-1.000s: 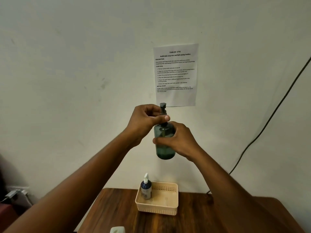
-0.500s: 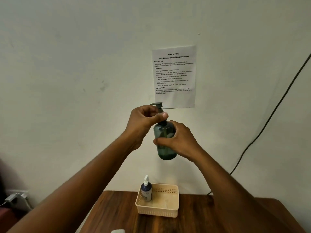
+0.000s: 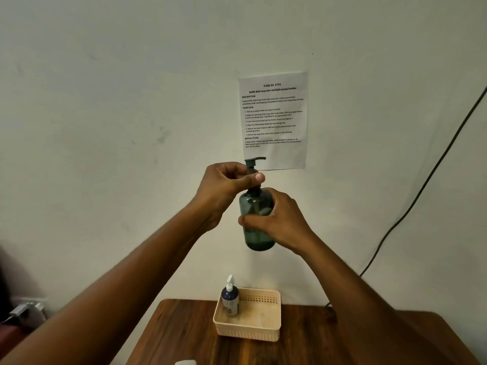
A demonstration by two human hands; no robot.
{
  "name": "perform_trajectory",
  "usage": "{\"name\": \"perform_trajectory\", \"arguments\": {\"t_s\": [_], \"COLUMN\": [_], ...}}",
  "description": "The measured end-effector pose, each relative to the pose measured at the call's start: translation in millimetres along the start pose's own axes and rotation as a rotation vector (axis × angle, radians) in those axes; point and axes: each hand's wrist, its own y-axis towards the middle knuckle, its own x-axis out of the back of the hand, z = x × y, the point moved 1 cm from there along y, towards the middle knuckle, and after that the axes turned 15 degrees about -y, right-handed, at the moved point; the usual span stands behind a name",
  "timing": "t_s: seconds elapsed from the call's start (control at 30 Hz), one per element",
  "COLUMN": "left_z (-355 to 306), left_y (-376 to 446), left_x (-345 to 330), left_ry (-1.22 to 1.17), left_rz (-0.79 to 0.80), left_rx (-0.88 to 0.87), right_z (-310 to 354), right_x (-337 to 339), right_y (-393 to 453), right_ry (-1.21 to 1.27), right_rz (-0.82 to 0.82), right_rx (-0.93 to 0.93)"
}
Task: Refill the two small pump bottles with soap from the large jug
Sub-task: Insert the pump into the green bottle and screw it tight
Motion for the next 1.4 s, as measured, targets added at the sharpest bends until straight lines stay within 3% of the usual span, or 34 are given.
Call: {"name": "perform_trajectory", "arguments": {"t_s": [0.37,0.43,0.6,0.9,1.0,1.13,1.2,1.4], "left_z": [-7.1,-6.0,-3.3,-14.3,-9.8,-1.6,-0.5,-10.6], "left_y": [3.0,1.0,1.7,3.0,-1.0,-6.7,-7.0,-8.3], "left_x": [8.8,4.9,-7.3,0.8,-1.1,-8.8,-8.3,-10.2], "left_ry": [0.013,0.039,0.016,-0.024,-0.043,-0.073,-0.029,-0.020], "left_rz": [0.268,0.242,0.002,0.297,0.235,-0.026,-0.010,0.130], "left_rx": [0.177,0.165,-0.054,0.143,0.143,-0.034,-0.076,0.020], "right_z": [-2.5,-3.7,1.0,1.1,-1.0,1.6,1.5,2.5], "right_x": [3.1,5.1,7.9,13.6,13.4,9.4,8.9,11.8], "right_y": [-4.9,-3.8,-0.2,-4.4,-3.1,-1.9,-2.7,-7.1], "right_ry": [0.151,0.121,0.043,0.175,0.132,0.064,0.040,0.032], "right_rz": [0.074,0.049,0.011,0.077,0.045,0.036,0.015,-0.038], "right_rx": [-0.005,-0.016,0.010,0.030,0.008,0.040,0.047,0.066]}}
